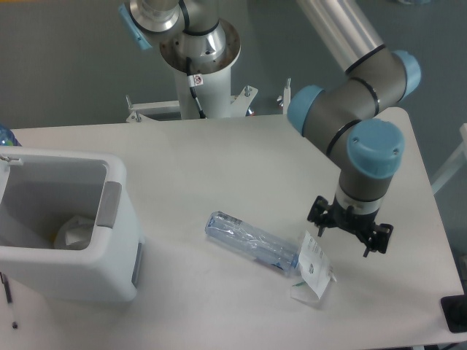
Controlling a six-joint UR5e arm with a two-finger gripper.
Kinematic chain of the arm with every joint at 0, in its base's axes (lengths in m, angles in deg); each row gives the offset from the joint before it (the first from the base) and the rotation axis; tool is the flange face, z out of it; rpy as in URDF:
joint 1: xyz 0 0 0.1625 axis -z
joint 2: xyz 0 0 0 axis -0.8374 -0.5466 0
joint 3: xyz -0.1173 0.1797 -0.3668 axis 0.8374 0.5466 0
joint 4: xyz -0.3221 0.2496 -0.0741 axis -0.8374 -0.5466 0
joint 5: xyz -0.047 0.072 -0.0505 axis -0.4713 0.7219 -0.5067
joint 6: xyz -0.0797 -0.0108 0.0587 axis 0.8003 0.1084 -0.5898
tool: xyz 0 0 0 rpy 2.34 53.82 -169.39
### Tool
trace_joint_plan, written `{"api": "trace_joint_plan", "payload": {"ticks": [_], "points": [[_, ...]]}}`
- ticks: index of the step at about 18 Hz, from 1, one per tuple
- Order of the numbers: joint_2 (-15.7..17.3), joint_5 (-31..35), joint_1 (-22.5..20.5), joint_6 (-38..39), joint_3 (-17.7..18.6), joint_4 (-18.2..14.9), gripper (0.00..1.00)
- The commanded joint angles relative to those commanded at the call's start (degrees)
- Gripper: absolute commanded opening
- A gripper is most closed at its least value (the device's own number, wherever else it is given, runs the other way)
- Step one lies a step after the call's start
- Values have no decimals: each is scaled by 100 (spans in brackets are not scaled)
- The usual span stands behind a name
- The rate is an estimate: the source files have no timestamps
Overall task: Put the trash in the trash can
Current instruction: 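Move the gripper down toward the crumpled white paper beside the bottle, then close the gripper on the crumpled white paper and lift it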
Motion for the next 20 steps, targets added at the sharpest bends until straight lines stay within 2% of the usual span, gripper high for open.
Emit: {"api": "trace_joint_plan", "payload": {"ticks": [2,6,13,14,17,20], "points": [[-17,0,88,421,88,131,100],[-44,26,176,942,492,921,100],[-132,53,255,1056,563,993,100],[-132,61,255,1056,563,993,98],[-175,70,255,1248,519,1002,84],[-307,88,351,1601,467,1212,79]]}}
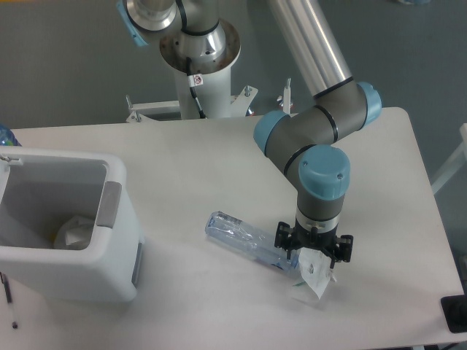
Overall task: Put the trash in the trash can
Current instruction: 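Close the gripper on the crumpled white paper and lift it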
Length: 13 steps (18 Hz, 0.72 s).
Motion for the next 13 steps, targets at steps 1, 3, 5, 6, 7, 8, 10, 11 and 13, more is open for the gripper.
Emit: {"api": "trace_joint_plan", "payload": {"ticks": [1,3,5,6,7,8,10,11,13], "points": [[-9,18,9,44,-9,18,77],[-9,35,9,88,0,18,66],[-9,35,9,220,-9,18,48],[-1,35,9,264,-9,27,39],[0,35,9,282,-9,18,30],[0,35,9,299,-9,27,23],[43,35,9,326,-9,27,8],[52,35,9,343,-9,27,1],[52,35,9,343,-18,27,0]]}}
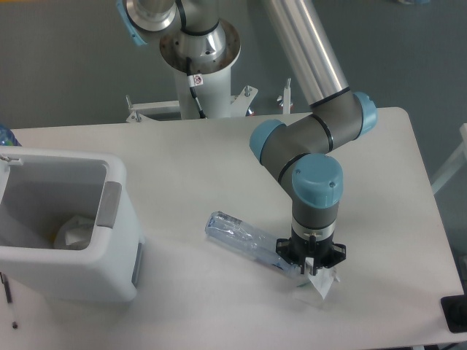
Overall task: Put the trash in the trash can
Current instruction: 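Close the gripper on the crumpled white paper and lift it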
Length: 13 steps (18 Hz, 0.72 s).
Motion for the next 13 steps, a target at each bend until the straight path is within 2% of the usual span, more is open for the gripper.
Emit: {"api": "trace_joint_plan", "payload": {"ticks": [5,7,10,13], "points": [[9,-44,-44,79,-61,0,0],[9,-105,-70,297,-193,0,0],[-26,-570,-114,825,-465,0,0],[0,-826,-167,1116,-554,0,0]]}}
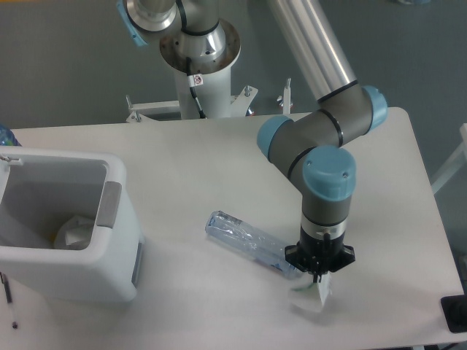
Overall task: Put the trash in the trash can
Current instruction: 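Close the gripper on the crumpled white paper and lift it, then carry the paper over the white trash bin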
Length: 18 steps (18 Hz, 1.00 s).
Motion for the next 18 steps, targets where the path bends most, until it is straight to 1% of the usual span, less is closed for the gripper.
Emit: {"api": "trace_joint_plan", "payload": {"ticks": [3,7,9,13,16,18], "points": [[105,-184,0,105,-9,0,0],[544,-527,35,307,88,-9,0],[781,-668,96,605,97,-9,0],[1247,-774,456,1045,105,-17,0],[1511,-905,702,1406,88,-9,0],[1652,-1081,764,1556,79,-9,0]]}}
